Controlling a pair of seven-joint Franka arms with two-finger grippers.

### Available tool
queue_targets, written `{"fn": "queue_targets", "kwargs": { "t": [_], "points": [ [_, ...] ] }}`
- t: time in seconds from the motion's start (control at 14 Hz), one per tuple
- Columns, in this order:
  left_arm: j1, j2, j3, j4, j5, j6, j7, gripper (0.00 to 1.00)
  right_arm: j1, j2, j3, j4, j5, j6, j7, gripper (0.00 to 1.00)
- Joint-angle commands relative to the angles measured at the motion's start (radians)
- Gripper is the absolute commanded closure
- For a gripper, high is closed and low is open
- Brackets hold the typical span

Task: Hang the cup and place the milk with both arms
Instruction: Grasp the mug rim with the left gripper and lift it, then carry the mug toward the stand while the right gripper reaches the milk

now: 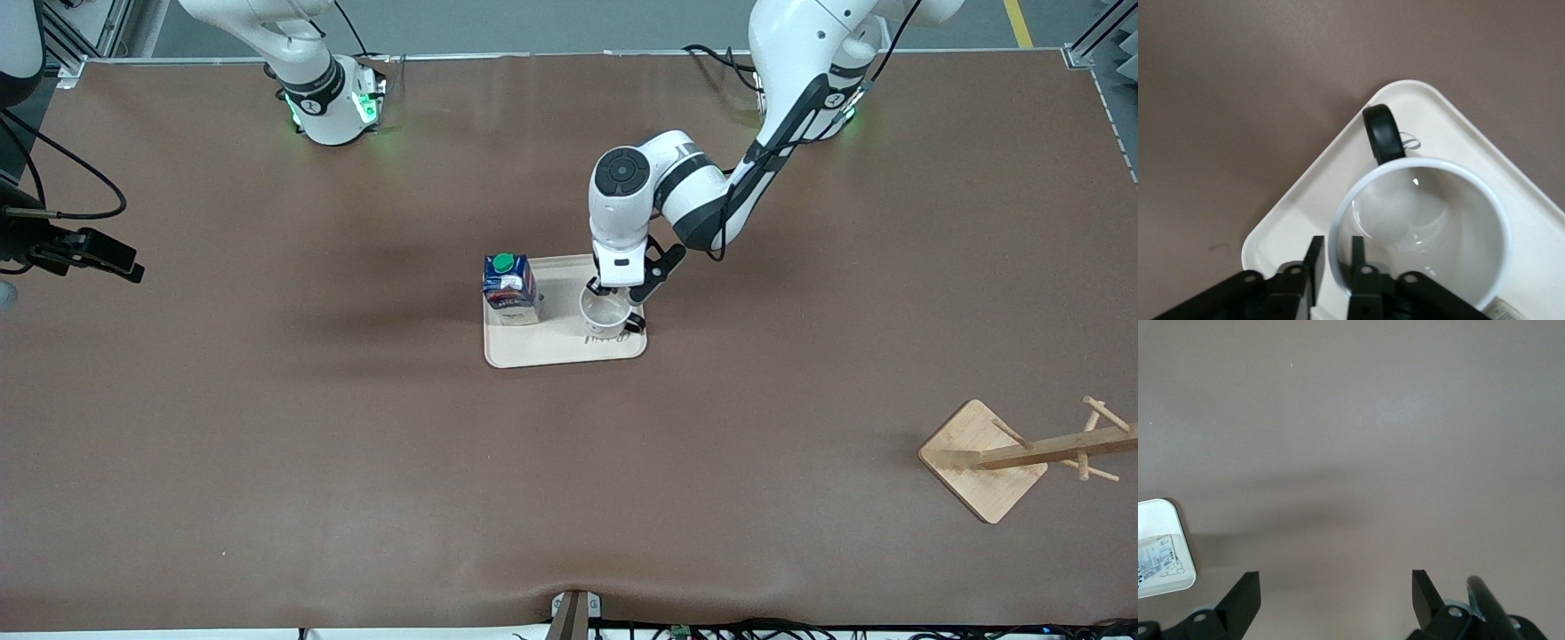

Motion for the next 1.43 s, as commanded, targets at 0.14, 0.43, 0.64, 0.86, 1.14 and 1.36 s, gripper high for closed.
{"fn": "queue_targets", "kwargs": {
  "t": [0.14, 0.43, 0.64, 0.86, 1.14, 1.36],
  "points": [
    [0.023, -0.086, 0.016, 0.035, 0.025, -0.034, 0.013, 1.0, 0.016, 0.092, 0.0, 0.022, 0.019, -0.025, 0.0, 0.0],
    [0.078, -0.227, 0.014, 0.074, 0.025, -0.195, 0.171, 1.0, 0.01, 0.095, 0.0, 0.025, 0.019, -0.025, -0.005, 0.0],
    [0.199, -0.305, 0.014, 0.136, 0.022, -0.324, 0.437, 1.0, 0.035, 0.095, 0.002, 0.017, 0.019, -0.037, 0.0, 0.0],
    [0.343, -0.364, 0.013, 0.163, 0.003, -0.378, 0.703, 1.0, 0.094, 0.098, 0.002, 0.011, 0.022, -0.092, 0.003, 0.0],
    [0.559, -0.43, 0.011, 0.159, -0.053, -0.41, 1.062, 1.0, 0.199, 0.139, 0.002, 0.007, 0.022, -0.085, -0.003, 0.0],
    [0.752, -0.482, 0.013, 0.151, -0.145, -0.444, 1.353, 1.0, 0.297, 0.17, 0.005, 0.016, 0.111, -0.081, 0.017, 0.0]
  ]
}}
